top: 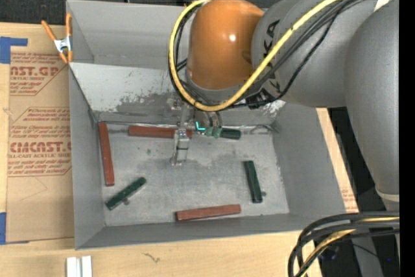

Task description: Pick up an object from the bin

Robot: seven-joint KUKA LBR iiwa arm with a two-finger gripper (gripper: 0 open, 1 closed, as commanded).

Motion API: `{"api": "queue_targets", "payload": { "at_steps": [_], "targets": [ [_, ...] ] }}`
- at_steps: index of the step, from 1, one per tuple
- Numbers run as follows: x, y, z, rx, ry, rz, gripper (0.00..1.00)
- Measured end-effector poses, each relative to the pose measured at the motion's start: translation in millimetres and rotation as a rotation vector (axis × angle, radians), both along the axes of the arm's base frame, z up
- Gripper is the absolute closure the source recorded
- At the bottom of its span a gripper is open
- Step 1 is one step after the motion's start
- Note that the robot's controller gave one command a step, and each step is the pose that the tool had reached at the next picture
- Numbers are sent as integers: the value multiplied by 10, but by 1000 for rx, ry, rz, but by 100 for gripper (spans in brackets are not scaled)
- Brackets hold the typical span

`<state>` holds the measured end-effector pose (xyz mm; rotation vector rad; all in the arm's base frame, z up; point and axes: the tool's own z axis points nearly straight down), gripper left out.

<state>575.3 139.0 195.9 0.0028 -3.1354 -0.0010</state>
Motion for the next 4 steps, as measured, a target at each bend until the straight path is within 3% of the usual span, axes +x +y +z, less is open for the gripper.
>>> {"api": "queue_targets", "payload": {
  "at_steps": [1,2,3,4],
  "targets": [
    [-781,442,-1307,-1,4,-56,0],
    [-741,424,-1264,0,-5,-60,100],
    [-658,585,-112,2,-14,237,100],
    [-513,509,590,2,-16,239,100]
  ]
}}
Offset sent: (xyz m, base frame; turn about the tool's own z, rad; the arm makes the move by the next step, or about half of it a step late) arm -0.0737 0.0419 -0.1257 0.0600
